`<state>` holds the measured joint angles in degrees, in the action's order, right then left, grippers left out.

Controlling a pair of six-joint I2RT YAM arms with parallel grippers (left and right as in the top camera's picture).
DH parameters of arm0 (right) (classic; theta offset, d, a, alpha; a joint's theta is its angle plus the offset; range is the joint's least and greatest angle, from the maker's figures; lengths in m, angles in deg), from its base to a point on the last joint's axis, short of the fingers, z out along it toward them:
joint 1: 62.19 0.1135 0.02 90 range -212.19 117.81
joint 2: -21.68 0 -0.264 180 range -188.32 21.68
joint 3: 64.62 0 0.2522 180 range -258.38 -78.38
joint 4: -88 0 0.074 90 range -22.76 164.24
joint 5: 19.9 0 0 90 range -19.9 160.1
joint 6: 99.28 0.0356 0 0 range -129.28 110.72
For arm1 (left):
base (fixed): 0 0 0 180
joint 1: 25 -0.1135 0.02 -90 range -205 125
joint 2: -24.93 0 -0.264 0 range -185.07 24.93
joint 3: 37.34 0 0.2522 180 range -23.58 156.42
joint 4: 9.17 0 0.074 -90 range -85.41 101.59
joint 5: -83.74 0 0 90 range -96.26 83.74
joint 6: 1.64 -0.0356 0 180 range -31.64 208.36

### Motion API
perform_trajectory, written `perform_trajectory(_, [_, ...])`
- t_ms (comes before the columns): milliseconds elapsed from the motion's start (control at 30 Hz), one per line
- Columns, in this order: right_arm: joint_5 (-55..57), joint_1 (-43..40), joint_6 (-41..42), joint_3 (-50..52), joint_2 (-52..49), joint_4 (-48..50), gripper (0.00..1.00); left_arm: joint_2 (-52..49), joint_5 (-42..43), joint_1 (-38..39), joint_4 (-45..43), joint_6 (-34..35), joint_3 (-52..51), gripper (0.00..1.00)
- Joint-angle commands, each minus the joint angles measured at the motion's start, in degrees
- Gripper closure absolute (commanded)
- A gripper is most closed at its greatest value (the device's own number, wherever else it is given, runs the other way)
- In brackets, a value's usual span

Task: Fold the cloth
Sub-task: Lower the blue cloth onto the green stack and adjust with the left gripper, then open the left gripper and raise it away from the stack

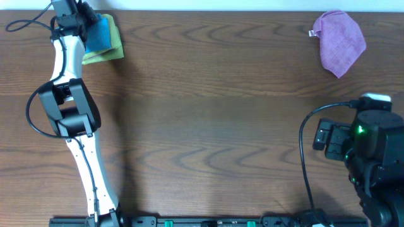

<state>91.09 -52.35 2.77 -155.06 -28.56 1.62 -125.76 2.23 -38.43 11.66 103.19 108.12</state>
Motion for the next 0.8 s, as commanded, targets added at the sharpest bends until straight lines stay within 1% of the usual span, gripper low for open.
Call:
perform_trajectory(0, [-0.1,-0.7,1.2,0.3,0.0,-0.1,0.01,-0.6,2.0,1.1,-0.7,0.2,1.1,0.94])
perform_trajectory(200, [-0.5,-0.7,1.2,0.3,0.0,-0.1,0.01,0.3,1.3,2.4,-4.2,-3.2,1.3,0.94])
perform_trajectory(300, [-0.5,-0.7,1.2,0.3,0.0,-0.5,0.01,2.0,-0.4,2.7,-4.3,-3.3,1.3,0.95])
perform_trajectory(400, [-0.5,-0.7,1.2,0.3,0.0,-0.4,0.01,4.3,-0.1,2.6,-3.0,-3.3,1.3,0.94])
perform_trajectory(533, [-0.9,-0.7,1.2,0.3,0.0,-0.5,0.01,8.7,0.1,2.7,2.7,-3.3,1.3,0.94])
perform_trajectory(600, [-0.9,-0.7,1.2,0.3,0.0,-0.5,0.01,11.8,0.2,2.7,7.4,-3.9,1.3,0.94])
perform_trajectory(667, [-0.9,-0.7,1.1,0.3,0.0,-0.4,0.01,15.8,0.1,2.8,14.3,-7.4,1.3,0.94])
perform_trajectory(767, [-0.9,-0.7,0.5,0.3,0.0,-0.4,0.01,20.7,0.2,3.0,23.3,-8.7,1.3,0.94])
